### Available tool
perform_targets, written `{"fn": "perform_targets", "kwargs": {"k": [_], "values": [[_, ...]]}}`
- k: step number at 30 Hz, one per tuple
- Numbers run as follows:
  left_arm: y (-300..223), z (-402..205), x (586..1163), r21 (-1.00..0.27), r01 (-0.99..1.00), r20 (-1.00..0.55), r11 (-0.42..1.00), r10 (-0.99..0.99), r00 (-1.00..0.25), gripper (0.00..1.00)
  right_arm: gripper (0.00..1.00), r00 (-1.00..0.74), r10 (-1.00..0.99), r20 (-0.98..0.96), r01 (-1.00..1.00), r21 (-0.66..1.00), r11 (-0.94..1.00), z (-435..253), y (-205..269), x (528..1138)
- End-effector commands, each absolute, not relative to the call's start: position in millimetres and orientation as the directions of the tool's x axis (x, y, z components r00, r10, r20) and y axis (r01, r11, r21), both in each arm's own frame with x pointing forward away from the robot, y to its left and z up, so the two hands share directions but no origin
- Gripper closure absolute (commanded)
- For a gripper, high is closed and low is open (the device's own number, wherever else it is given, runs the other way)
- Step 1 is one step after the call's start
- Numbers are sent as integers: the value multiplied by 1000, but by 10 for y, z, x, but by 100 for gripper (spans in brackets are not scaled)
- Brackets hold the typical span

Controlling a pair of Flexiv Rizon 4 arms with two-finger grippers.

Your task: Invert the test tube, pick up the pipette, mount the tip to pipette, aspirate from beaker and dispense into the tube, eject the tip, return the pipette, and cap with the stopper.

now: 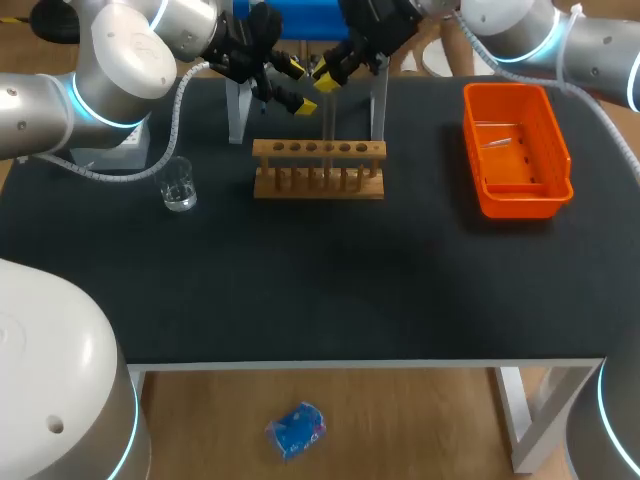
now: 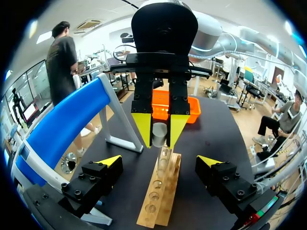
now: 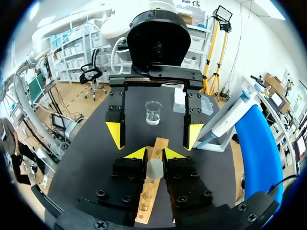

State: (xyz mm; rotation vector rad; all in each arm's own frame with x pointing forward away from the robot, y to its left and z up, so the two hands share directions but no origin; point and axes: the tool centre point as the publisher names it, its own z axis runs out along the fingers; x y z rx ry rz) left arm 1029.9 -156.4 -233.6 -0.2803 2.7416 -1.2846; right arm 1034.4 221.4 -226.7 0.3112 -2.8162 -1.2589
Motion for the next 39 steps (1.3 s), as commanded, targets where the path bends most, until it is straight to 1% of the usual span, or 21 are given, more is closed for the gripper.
{"fn": "perform_targets", "kwargs": {"k": [1, 24, 39], "values": [[-1563, -2328, 10308, -767, -126, -10, 630, -207, -978, 0, 100, -979, -201, -39, -163, 741, 651, -2296, 2205, 10349], [-1563, -2328, 10308, -767, -126, -10, 630, -207, -978, 0, 100, -980, -195, -52, -169, 736, 655, -2267, 2193, 10445], [-1563, -2328, 10308, -767, -126, -10, 630, -207, -978, 0, 100, -980, -193, -38, -157, 744, 649, -2292, 2203, 10332]]}}
